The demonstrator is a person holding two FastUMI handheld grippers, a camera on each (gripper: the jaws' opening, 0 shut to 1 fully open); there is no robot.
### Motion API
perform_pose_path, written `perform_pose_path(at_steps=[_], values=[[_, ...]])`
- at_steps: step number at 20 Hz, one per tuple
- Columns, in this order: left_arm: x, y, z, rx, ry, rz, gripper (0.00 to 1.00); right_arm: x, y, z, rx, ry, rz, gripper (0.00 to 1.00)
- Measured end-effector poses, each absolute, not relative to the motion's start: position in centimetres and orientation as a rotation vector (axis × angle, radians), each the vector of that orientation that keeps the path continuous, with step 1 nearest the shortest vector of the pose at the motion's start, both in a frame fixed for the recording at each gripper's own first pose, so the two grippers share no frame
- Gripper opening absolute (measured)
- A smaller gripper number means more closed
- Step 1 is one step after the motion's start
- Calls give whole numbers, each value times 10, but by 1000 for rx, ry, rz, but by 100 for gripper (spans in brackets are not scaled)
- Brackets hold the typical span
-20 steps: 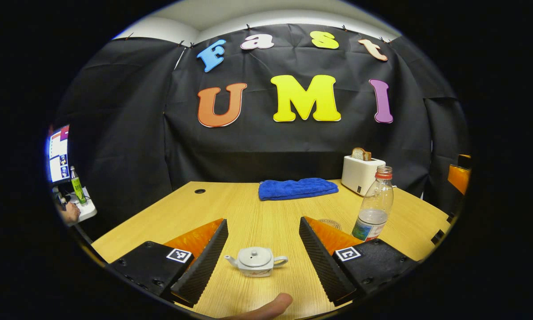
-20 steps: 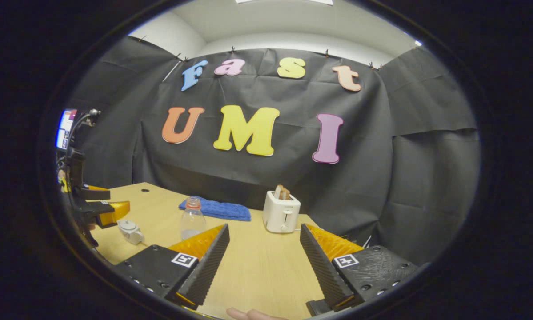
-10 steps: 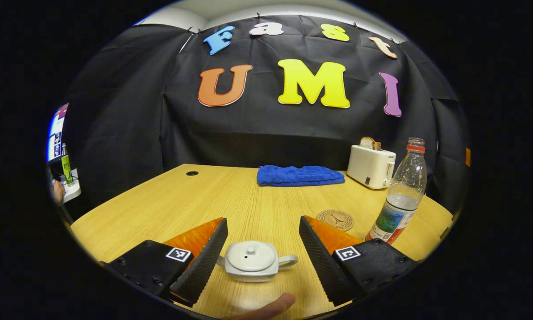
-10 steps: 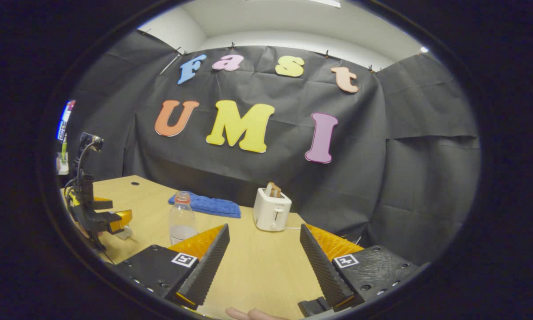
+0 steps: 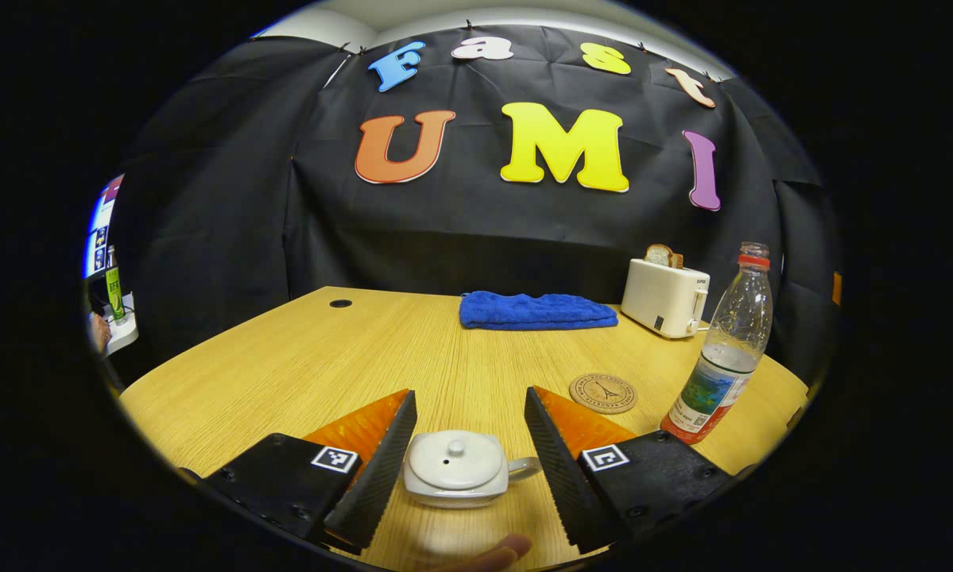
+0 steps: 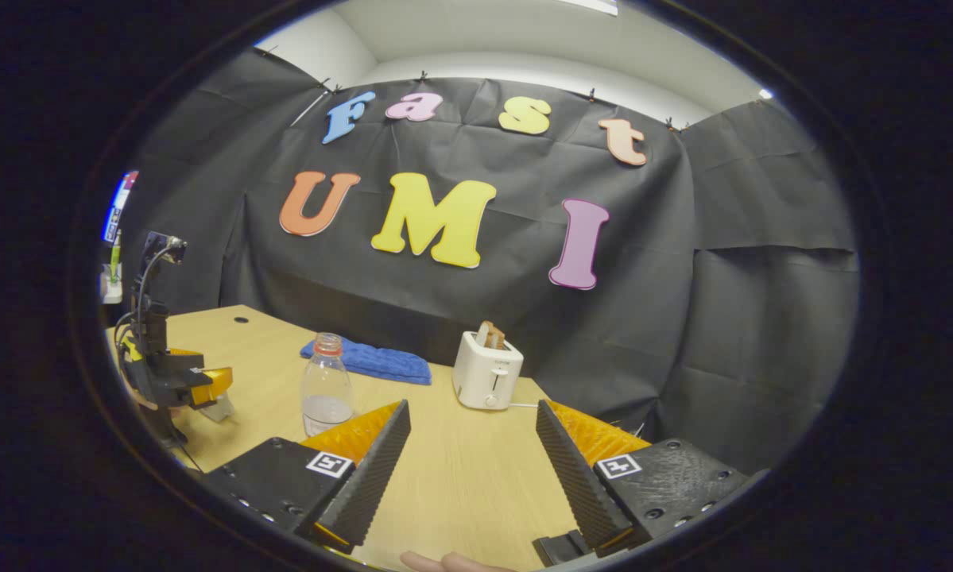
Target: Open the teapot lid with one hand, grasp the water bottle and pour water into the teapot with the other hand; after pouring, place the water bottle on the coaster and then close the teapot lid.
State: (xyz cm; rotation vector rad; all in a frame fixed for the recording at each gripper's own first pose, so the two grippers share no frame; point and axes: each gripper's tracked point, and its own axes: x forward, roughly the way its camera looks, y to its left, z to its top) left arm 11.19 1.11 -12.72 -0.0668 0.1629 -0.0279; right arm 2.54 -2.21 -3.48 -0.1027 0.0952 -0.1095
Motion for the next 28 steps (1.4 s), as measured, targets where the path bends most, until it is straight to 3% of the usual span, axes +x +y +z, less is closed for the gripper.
perform_pose_path(at_steps=[5, 8, 14, 19, 28], values=[[116, 13, -133, -61, 178, -22, 63, 28, -20, -39, -113, 105, -105, 96], [117, 14, -133, -43, 176, -12, 57, 29, -18, -41, -116, 111, -103, 96], [122, 19, -134, -18, 167, -11, 23, 30, -13, -46, -124, 123, -96, 95], [124, 17, -132, 15, 148, -19, 10, 34, -5, -53, -135, 139, -81, 95], [113, 36, -93, -37, 93, -14, 8, 45, 38, -74, -83, 184, 38, 95]])
